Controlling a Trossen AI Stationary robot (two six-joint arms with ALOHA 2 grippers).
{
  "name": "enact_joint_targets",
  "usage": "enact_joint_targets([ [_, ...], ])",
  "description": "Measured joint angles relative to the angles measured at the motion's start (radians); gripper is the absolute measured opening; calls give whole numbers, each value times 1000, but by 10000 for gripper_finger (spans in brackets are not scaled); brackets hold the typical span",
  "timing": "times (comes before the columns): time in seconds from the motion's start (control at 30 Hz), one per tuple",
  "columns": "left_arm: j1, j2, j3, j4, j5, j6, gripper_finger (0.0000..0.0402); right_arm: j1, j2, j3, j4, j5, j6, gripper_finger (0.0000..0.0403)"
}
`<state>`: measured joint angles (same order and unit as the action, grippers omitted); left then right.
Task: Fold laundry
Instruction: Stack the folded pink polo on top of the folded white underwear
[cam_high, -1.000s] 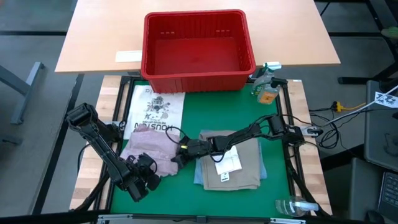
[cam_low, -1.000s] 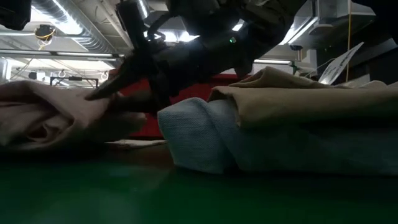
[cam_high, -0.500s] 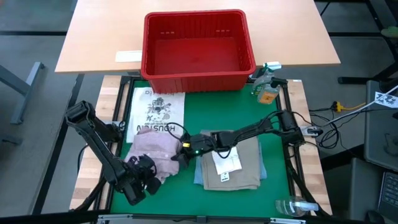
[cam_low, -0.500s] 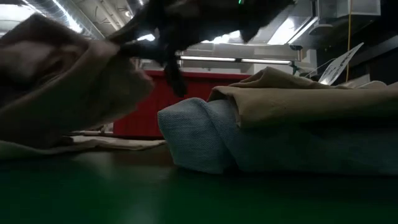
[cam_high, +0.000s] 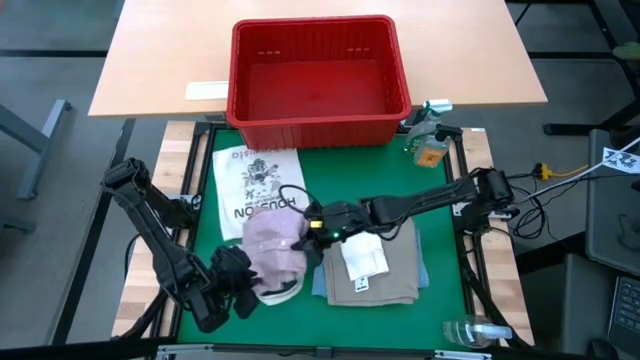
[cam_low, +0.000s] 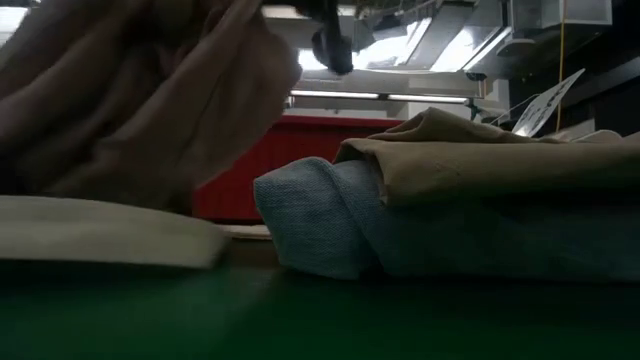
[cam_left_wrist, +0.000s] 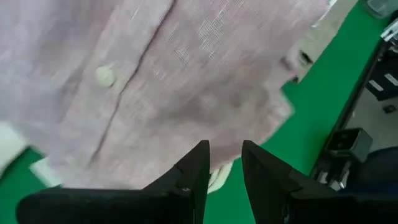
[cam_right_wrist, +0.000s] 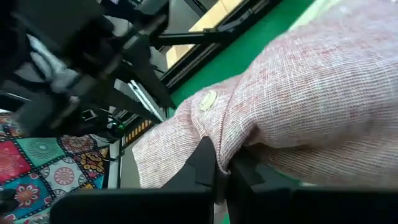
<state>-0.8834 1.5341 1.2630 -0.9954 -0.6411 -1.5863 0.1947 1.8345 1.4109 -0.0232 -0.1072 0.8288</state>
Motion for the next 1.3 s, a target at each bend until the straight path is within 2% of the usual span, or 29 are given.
enact_joint_targets([
  [0.23,29,0,10,-17,2,1,89,0,-113,0,-97,0,2,7],
  [0.4,44,1,10,-17,3,1,89,9,-190,0,-338,3,35,8],
  [0.73,86,1,10,-14,3,1,89,89,-313,0,-783,121,84,6],
  [1.0,128,2,10,-10,3,1,89,148,-423,0,-903,191,115,6],
  [1.3,171,2,10,29,-12,1,89,300,-516,0,-1212,230,313,7],
])
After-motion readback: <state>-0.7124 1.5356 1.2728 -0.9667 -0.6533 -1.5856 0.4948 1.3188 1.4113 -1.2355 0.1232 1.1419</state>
